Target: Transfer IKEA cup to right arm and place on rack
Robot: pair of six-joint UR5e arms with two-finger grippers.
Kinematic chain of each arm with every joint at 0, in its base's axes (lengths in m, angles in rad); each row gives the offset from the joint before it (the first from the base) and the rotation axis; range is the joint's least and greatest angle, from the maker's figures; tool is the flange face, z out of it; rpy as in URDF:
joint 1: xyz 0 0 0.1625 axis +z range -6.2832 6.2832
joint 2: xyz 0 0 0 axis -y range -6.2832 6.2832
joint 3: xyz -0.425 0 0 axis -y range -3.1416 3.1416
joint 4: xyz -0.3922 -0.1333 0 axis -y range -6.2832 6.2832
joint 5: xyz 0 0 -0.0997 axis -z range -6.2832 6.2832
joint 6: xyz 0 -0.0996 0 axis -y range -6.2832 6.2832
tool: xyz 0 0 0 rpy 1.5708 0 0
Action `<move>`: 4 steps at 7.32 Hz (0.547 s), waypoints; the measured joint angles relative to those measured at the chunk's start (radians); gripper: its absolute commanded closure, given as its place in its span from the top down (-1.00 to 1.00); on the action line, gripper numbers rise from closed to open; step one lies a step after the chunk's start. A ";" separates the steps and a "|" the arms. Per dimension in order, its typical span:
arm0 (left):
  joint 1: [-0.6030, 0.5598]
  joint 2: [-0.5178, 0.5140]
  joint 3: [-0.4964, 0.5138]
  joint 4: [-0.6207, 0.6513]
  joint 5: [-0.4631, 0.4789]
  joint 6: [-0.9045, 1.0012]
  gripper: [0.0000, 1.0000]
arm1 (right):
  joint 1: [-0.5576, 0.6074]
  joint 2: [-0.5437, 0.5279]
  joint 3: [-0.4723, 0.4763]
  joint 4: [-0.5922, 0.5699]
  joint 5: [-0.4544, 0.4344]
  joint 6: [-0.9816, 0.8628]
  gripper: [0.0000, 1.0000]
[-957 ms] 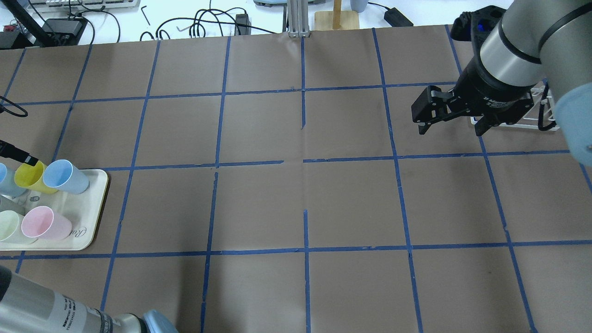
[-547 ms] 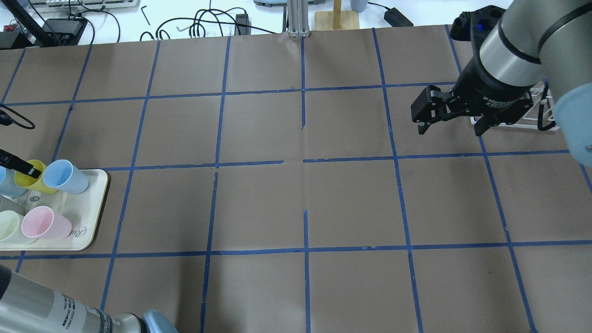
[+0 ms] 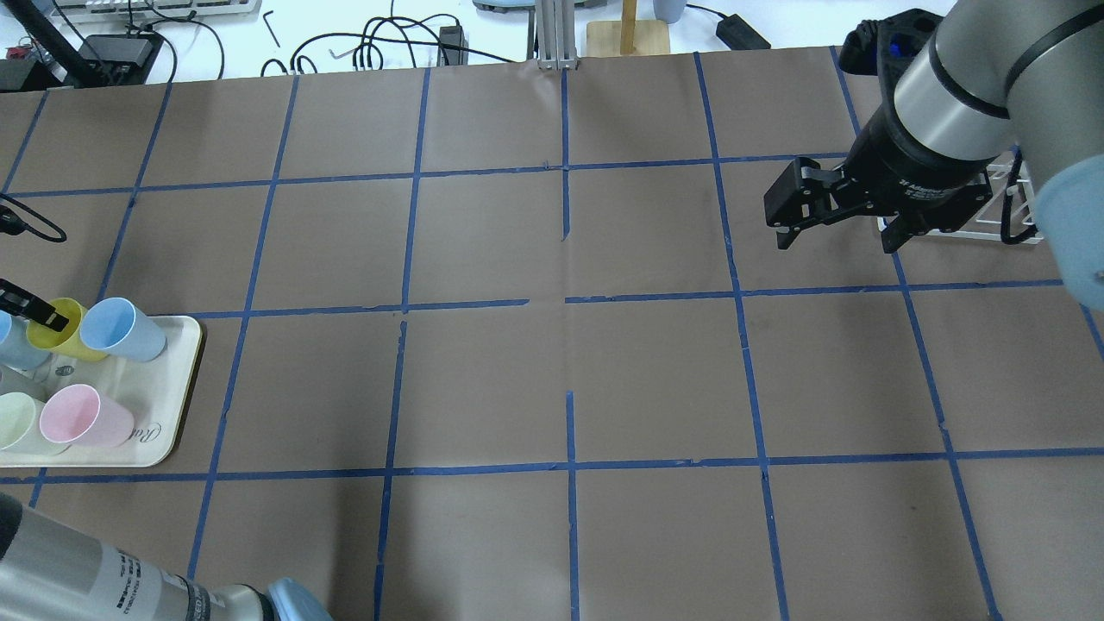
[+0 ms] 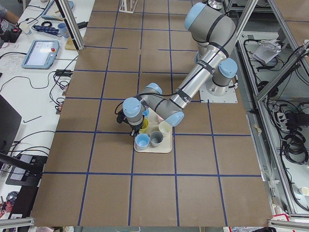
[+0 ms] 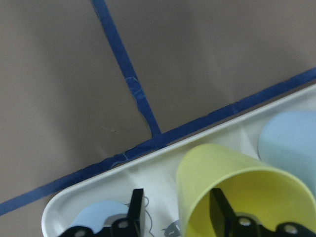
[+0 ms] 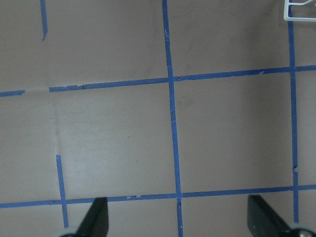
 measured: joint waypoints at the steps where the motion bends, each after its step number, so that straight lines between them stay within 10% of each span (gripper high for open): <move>1: -0.002 0.003 -0.001 0.000 -0.001 0.000 -0.97 | 0.000 -0.001 -0.002 0.000 -0.002 0.001 1.00; 4: -0.002 0.031 0.042 -0.025 -0.023 0.004 -0.98 | -0.004 -0.002 -0.011 -0.002 -0.001 0.005 1.00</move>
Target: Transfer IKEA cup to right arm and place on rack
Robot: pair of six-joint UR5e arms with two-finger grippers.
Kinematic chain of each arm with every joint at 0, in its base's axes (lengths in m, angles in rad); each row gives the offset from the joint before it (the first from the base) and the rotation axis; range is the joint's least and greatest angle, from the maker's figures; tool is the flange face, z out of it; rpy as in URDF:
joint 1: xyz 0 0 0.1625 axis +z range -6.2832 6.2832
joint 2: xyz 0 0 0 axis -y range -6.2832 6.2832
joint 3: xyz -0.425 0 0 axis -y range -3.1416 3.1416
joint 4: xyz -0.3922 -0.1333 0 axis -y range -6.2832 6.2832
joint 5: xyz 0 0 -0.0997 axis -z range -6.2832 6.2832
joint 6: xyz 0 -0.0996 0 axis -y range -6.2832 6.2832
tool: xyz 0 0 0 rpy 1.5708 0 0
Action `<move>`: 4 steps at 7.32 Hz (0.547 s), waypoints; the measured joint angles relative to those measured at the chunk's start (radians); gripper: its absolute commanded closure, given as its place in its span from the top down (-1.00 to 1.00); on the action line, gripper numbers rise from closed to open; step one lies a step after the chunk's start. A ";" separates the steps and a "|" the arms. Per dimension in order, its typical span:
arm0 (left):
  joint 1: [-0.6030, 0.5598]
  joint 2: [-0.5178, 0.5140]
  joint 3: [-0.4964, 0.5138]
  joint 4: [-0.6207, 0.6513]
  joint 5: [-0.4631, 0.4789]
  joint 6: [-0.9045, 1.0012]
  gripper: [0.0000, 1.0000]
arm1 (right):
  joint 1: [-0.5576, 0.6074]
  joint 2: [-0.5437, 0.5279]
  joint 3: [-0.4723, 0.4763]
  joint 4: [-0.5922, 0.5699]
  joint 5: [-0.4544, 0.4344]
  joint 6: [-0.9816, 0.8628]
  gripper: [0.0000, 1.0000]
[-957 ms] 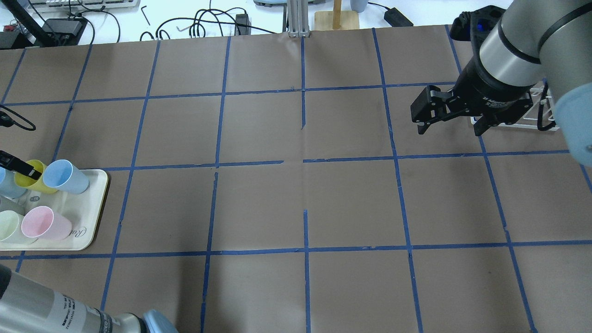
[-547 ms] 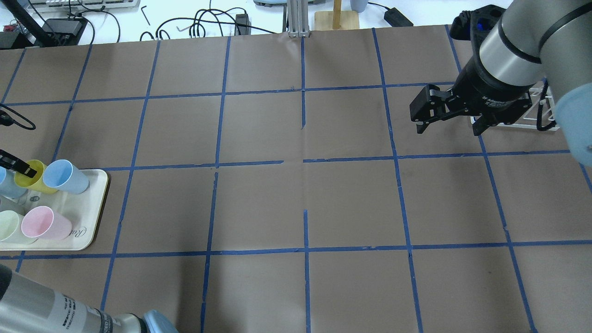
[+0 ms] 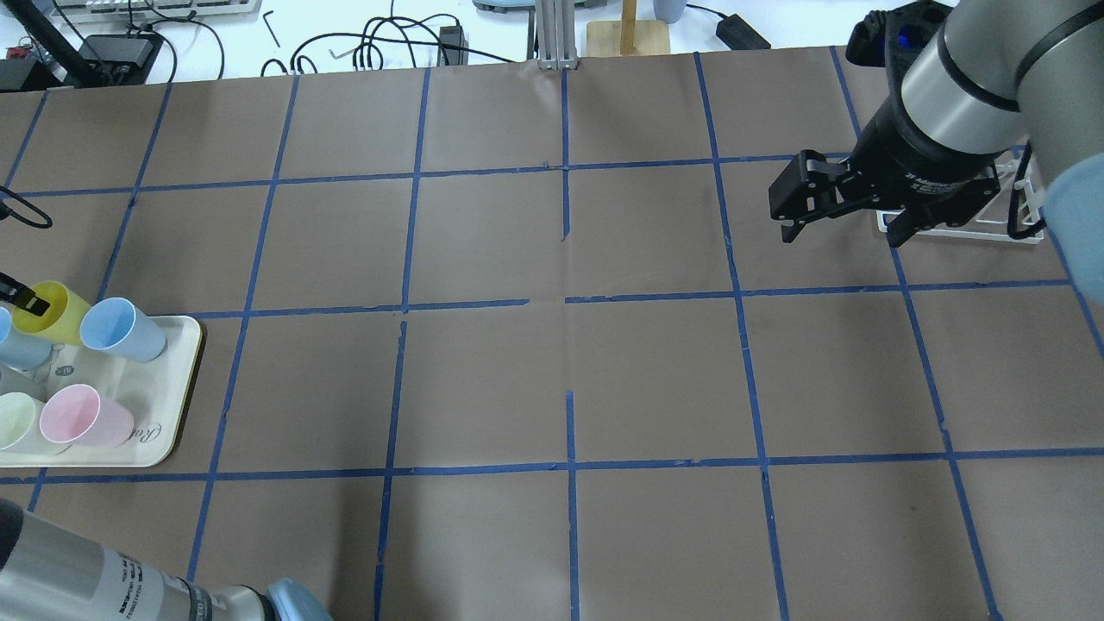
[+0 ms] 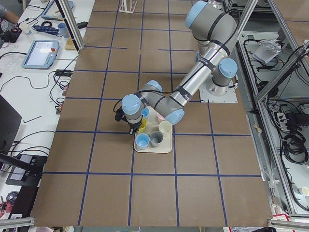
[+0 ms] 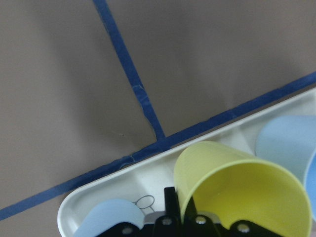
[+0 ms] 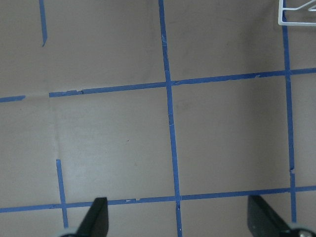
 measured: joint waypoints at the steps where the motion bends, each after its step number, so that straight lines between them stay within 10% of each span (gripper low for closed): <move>1: 0.002 0.022 0.051 -0.069 -0.033 0.001 -0.98 | -0.001 0.001 -0.003 0.001 0.040 0.001 1.00; 4: 0.001 0.086 0.310 -0.549 -0.236 -0.002 -0.98 | -0.052 0.003 -0.005 0.014 0.415 0.017 1.00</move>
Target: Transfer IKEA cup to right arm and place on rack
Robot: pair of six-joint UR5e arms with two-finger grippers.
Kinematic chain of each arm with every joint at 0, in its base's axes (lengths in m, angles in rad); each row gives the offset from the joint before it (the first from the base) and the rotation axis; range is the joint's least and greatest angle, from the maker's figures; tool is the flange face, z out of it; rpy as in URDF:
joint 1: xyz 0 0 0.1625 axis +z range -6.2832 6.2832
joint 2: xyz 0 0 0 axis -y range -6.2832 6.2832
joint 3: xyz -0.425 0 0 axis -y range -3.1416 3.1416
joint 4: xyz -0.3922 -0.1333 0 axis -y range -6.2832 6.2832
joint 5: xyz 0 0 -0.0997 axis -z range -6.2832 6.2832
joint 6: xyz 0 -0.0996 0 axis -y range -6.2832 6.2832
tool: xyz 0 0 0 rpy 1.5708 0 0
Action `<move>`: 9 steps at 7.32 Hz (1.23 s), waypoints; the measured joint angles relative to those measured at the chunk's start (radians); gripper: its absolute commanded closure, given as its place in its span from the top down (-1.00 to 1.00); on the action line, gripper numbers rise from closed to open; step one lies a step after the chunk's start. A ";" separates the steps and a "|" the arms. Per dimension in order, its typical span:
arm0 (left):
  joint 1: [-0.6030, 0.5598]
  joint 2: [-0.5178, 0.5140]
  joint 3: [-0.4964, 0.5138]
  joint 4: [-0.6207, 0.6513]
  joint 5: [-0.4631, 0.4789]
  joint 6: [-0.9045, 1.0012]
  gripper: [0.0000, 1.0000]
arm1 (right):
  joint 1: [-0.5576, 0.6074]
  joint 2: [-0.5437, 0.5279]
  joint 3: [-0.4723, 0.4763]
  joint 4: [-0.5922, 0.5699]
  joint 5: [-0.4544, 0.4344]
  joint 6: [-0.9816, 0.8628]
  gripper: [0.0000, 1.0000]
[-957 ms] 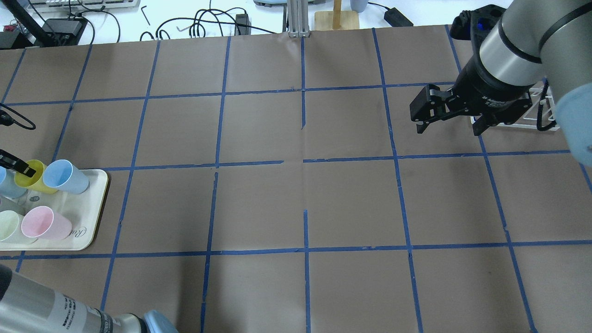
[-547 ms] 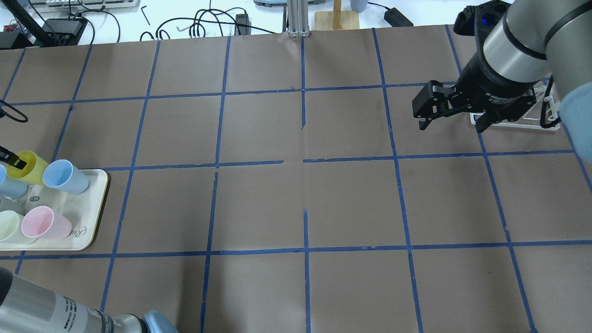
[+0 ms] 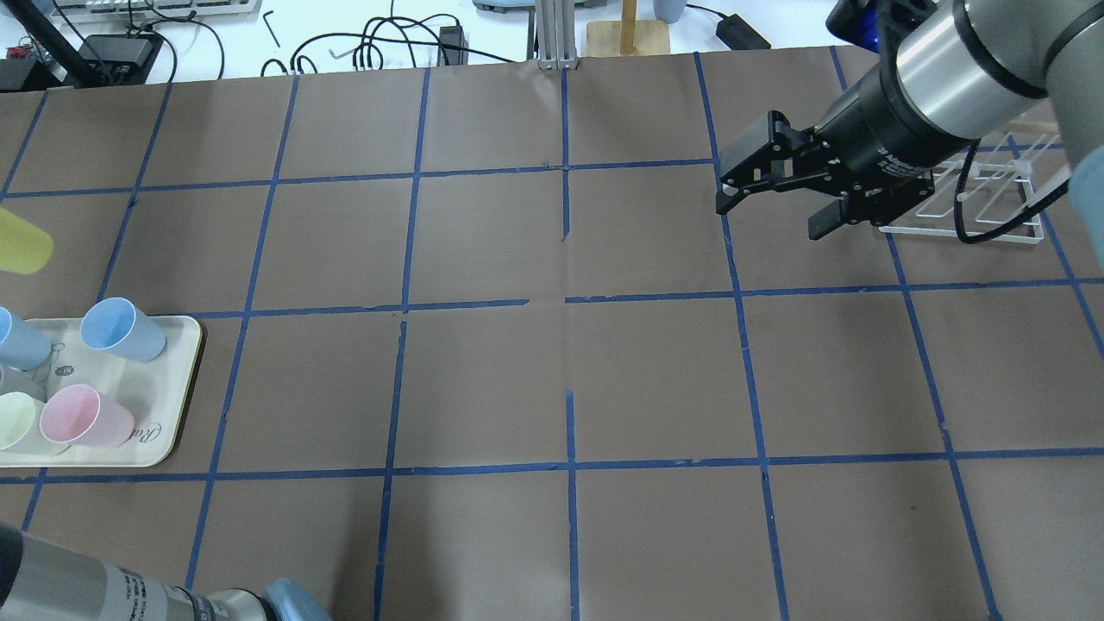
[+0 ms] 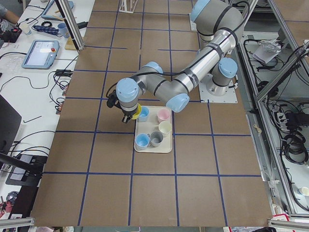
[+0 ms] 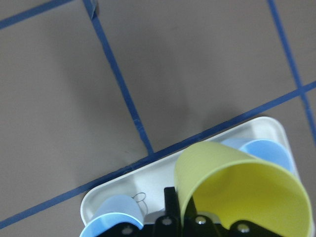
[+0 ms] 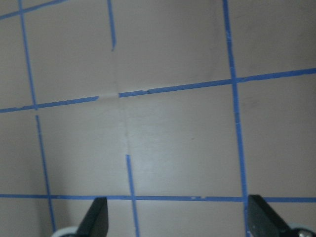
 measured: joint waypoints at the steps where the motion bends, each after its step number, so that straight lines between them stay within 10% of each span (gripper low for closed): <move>1: -0.018 -0.005 0.036 -0.172 -0.120 0.000 -0.98 | -0.012 -0.001 0.000 0.003 0.142 0.017 1.00; 6: -0.295 0.020 -0.175 -0.853 -0.741 0.092 -0.96 | -0.031 0.000 0.117 -0.003 0.802 0.172 1.00; 9: -0.491 0.061 -0.236 -0.960 -0.909 0.202 -0.82 | -0.035 0.001 0.226 -0.014 1.029 0.170 1.00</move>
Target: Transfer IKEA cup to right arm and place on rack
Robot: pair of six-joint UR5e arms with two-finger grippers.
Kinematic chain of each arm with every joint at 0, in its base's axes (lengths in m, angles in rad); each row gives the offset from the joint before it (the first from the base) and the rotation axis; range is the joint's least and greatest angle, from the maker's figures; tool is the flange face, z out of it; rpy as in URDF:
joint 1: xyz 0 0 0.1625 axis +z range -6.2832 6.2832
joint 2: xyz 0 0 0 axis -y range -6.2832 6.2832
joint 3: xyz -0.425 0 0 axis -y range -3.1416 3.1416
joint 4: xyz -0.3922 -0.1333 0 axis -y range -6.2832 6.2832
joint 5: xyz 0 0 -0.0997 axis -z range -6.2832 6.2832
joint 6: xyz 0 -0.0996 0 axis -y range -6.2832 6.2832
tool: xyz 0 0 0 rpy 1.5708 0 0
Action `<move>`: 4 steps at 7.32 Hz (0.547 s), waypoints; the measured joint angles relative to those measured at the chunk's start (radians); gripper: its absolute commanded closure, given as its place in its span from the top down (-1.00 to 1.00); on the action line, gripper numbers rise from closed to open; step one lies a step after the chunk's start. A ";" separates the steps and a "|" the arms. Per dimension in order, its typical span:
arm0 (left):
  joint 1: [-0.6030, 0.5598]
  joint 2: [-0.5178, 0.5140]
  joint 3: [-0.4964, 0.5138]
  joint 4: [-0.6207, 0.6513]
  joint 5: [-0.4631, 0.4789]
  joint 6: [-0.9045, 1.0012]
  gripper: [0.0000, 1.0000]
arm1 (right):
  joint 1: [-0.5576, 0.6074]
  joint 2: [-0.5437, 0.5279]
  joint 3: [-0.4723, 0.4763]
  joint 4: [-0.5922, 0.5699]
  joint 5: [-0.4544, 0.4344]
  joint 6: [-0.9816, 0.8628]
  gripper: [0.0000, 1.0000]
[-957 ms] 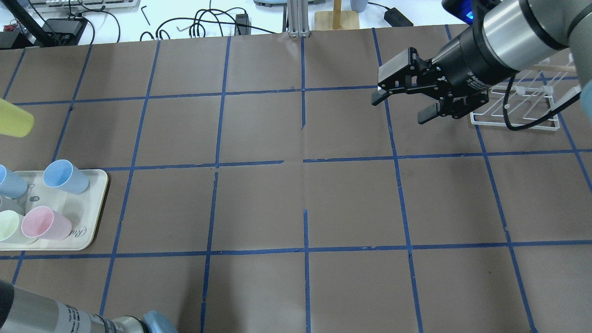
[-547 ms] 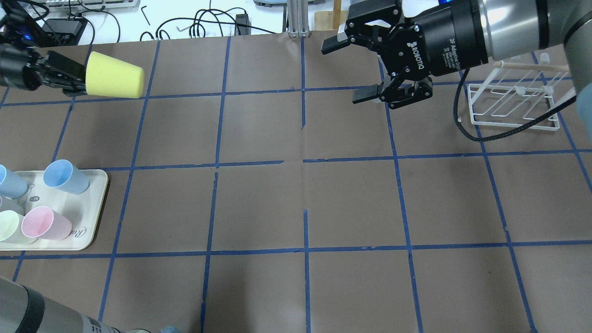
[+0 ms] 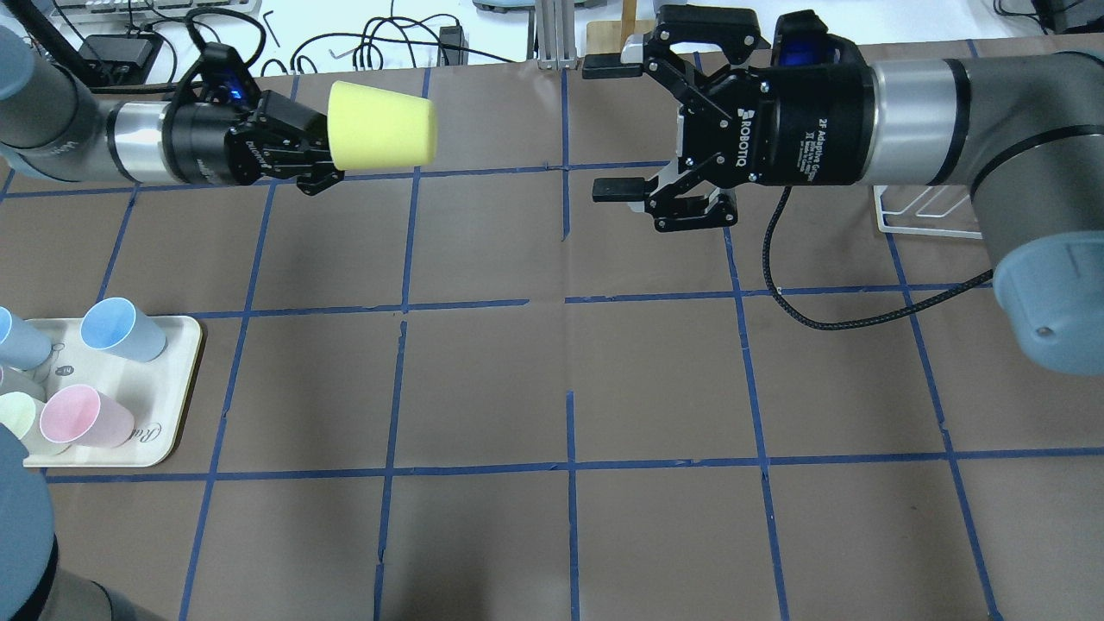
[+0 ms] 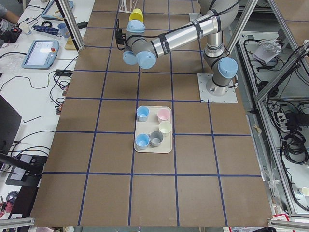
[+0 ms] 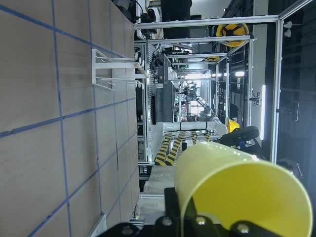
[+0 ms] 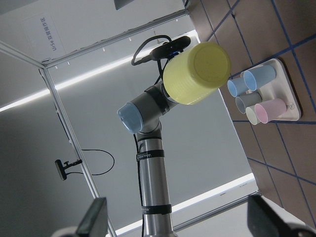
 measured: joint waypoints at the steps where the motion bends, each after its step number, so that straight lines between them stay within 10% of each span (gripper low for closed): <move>1: -0.031 0.033 -0.017 -0.005 -0.015 0.016 -0.81 | 0.000 0.005 0.008 -0.001 0.020 0.000 1.00; 4: -0.053 0.140 -0.102 -0.005 -0.050 0.044 -0.79 | 0.001 0.061 0.009 -0.041 0.080 -0.006 1.00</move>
